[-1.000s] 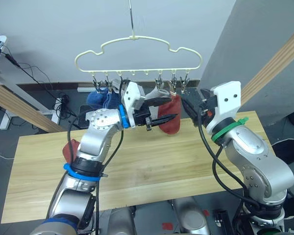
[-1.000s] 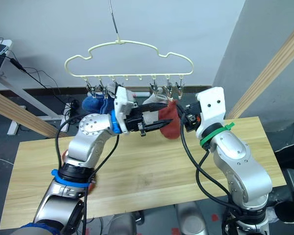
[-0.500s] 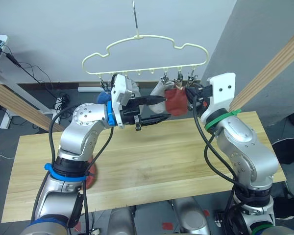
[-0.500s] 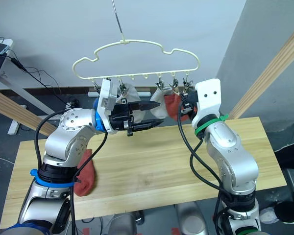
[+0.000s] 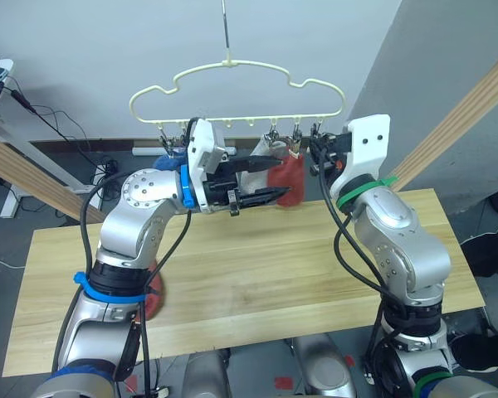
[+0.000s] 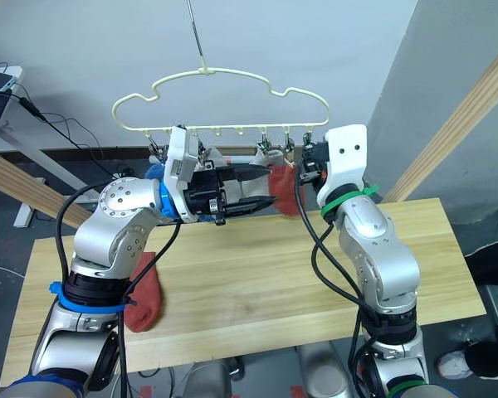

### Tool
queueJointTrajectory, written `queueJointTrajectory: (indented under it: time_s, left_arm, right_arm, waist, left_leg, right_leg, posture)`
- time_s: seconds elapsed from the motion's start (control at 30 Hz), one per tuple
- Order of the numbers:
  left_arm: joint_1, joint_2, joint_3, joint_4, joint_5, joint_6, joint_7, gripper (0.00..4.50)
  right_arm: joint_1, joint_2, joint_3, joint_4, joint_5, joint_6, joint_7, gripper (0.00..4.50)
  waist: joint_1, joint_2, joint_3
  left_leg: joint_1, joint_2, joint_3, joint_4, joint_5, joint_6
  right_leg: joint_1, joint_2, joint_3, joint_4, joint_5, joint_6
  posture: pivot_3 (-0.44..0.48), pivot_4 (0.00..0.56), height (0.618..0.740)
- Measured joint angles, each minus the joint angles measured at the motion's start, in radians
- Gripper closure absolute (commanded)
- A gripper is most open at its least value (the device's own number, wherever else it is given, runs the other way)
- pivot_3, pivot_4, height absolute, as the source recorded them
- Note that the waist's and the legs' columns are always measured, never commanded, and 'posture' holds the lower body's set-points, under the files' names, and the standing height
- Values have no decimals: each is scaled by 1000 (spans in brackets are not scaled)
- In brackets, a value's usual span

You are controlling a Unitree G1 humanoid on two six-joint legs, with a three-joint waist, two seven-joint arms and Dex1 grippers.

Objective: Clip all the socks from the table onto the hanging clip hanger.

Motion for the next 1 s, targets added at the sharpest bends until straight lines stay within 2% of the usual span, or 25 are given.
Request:
queueJointTrajectory:
  time_s: [0.1,0.67,1.0]
  left_arm:
    - [0,0,0,0,6,0,2,1839]
    - [-13,0,-7,9,35,-12,-5,1839]
    - [-20,-3,-22,35,41,-32,-10,1839]
  right_arm:
    - [-1,3,2,6,-12,-8,-9,1966]
    - [-4,61,-6,15,-72,-57,-69,1966]
    - [5,139,-21,7,-56,-25,-99,1966]
  waist:
    - [1,0,0]
    - [3,0,0]
    - [2,0,0]
  left_leg:
    - [0,0,0,0,0,0]
    - [0,0,0,0,0,0]
    - [0,0,0,0,0,0]
  right_leg:
    - [0,0,0,0,0,0]
    - [0,0,0,0,0,0]
    - [0,0,0,1,0,0]
  posture:
    - [-312,321,732]
    - [-323,313,732]
    - [-333,310,732]
